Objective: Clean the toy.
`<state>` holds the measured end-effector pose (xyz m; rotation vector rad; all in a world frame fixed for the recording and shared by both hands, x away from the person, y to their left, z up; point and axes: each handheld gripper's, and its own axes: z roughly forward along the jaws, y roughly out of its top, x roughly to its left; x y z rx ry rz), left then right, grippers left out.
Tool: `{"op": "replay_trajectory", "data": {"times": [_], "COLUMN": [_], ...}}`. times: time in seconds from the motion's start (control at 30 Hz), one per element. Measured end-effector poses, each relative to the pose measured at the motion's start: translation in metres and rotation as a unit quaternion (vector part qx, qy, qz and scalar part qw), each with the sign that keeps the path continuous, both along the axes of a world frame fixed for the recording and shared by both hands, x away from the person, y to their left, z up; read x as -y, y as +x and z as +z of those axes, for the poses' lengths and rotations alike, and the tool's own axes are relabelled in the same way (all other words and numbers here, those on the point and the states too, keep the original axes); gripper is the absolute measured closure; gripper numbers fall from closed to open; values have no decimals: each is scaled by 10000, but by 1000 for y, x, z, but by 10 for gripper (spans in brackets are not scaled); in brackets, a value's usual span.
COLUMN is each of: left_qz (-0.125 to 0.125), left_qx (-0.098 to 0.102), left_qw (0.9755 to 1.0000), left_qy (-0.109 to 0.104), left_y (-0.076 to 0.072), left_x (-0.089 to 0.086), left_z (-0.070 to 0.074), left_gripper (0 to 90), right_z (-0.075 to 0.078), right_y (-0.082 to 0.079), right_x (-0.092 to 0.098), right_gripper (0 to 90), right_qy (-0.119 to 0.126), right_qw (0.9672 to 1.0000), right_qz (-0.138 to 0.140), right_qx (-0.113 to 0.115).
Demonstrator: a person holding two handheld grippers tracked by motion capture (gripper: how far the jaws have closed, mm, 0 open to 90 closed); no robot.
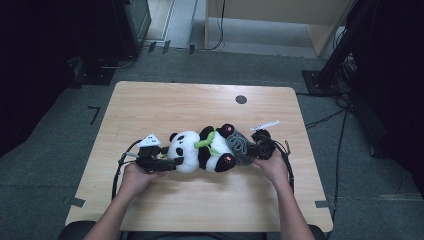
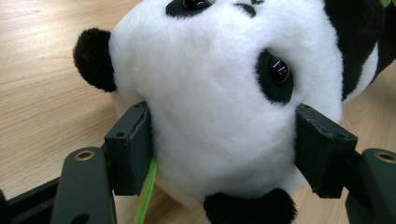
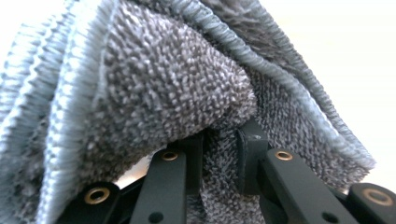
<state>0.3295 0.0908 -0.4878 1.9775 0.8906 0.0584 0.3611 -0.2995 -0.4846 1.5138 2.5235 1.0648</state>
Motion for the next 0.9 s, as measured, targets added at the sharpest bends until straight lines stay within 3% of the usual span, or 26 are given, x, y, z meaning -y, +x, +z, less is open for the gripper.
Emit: {"op": "replay_trajectory", "data": {"times": [0.03, 0.13, 0.23, 0.33, 0.5, 0.63, 0.8, 0.9], "left_qz": [-6, -25, -29, -23, -12, -10, -3, 18], "left_qx": [7, 53, 31, 31, 55, 66, 100, 139], "left_qw": [10000, 10000, 10000, 10000, 10000, 10000, 9999, 9999], "left_qy": [5, 30, 12, 2, 11, 21, 40, 12], "left_y": [0, -1, 0, 0, 0, -1, -2, -4], "left_x": [0, 0, 0, 0, 0, 0, 1, 1], "left_z": [0, 0, 0, 0, 0, 0, 0, -1], "left_gripper": [290, 290, 288, 288, 281, 279, 278, 279], "right_z": [-1, 6, 22, 45, 82, 106, 123, 126], "right_y": [1, 2, -2, -9, -21, -27, -27, -24], "right_x": [2, 12, 25, 25, 3, -22, -57, -81], "right_gripper": [779, 786, 787, 787, 787, 787, 787, 787], "right_qy": [-83, -129, 215, 392, 379, 388, 491, 369], "right_qw": [9999, 9990, 9957, 9920, 9882, 9843, 9798, 9788], "right_qz": [-98, -421, -762, -799, -404, 16, 606, 907], "right_qx": [-44, 109, 479, 893, 1428, 1720, 1843, 1797]}}
